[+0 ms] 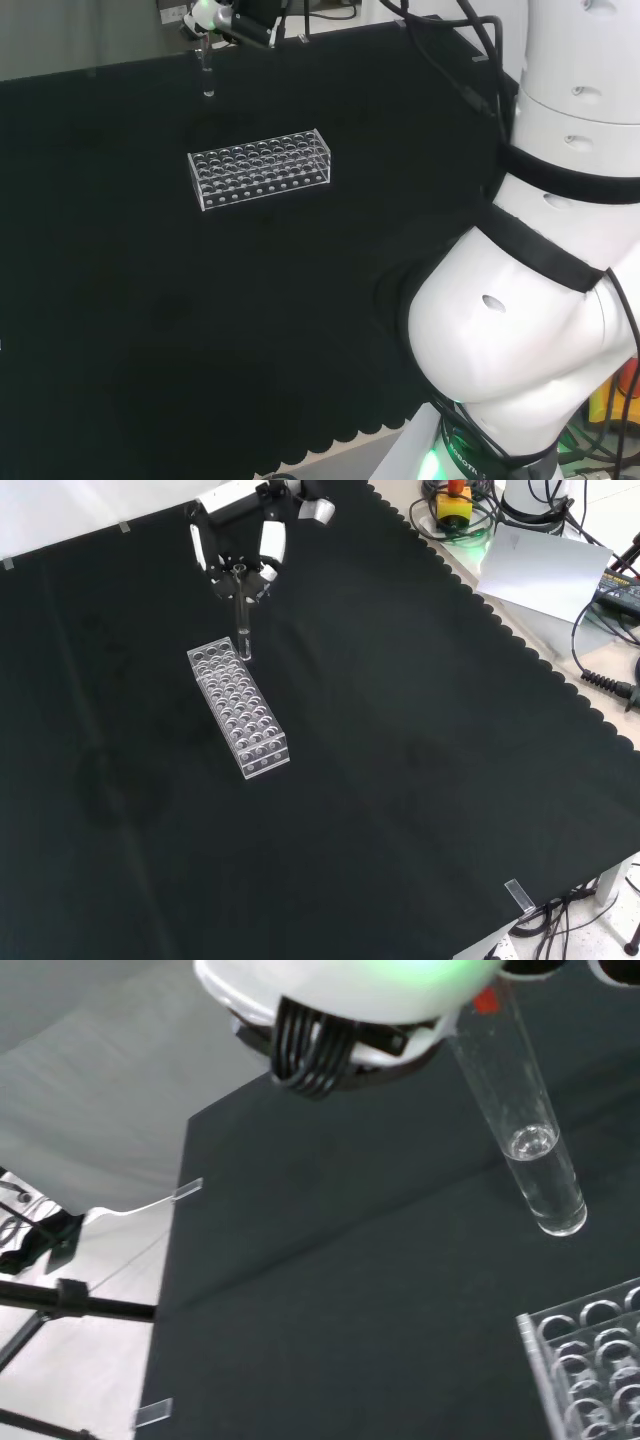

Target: Shake the test tube.

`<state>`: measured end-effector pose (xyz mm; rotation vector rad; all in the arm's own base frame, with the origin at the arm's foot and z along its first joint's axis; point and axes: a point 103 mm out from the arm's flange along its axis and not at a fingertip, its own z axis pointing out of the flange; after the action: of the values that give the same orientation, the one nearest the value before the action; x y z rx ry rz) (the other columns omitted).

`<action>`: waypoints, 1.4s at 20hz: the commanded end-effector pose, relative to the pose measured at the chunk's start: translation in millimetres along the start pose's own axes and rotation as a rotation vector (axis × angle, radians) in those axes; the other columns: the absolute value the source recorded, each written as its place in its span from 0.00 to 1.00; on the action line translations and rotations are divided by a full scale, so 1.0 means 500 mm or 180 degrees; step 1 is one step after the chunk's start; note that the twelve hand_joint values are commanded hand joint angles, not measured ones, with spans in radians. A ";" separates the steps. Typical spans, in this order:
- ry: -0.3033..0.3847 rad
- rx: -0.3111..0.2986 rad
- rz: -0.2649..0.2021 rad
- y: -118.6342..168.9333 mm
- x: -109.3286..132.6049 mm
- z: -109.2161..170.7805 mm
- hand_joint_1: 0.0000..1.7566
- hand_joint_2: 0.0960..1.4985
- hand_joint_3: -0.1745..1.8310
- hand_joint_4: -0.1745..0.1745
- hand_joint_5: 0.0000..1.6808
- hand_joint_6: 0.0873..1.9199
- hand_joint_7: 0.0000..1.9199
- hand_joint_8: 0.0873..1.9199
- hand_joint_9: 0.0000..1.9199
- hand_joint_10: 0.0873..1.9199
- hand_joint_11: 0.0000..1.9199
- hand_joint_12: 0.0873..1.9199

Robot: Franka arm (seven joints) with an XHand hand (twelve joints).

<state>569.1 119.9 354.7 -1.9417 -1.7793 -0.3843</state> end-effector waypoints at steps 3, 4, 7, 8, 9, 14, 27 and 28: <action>-0.0302 -0.0217 0.0503 0.014 -0.146 -0.054 0.70 0.40 0.38 0.00 0.83 0.18 0.95 0.15 0.90 0.15 0.70 0.41; -0.0367 -0.0245 0.0589 0.015 -0.171 -0.063 0.70 0.40 0.38 0.00 0.83 0.18 0.95 0.15 0.90 0.15 0.70 0.41; -0.0561 -0.0320 0.0822 0.012 -0.245 -0.094 0.70 0.40 0.38 0.00 0.83 0.18 0.95 0.15 0.90 0.15 0.70 0.41; -0.0620 -0.0343 0.0887 0.009 -0.266 -0.104 0.70 0.40 0.38 0.00 0.83 0.18 0.95 0.15 0.90 0.15 0.70 0.41; -0.0681 -0.0367 0.0948 0.007 -0.284 -0.113 0.70 0.40 0.38 0.00 0.83 0.18 0.95 0.15 0.89 0.15 0.70 0.41; -0.0885 -0.0516 0.1179 -0.008 -0.361 -0.169 0.70 0.40 0.38 0.00 0.83 0.18 0.95 0.15 0.89 0.15 0.70 0.41; -0.0745 -0.0452 0.0940 0.020 -0.291 -0.138 0.70 0.40 0.38 0.00 0.83 0.18 0.95 0.15 0.89 0.15 0.70 0.41; -0.0714 -0.0420 0.0868 0.025 -0.270 -0.126 0.70 0.40 0.38 0.00 0.83 0.18 0.95 0.15 0.89 0.15 0.70 0.41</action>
<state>561.1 -70.6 339.1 -2.4614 -1.5435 -0.1696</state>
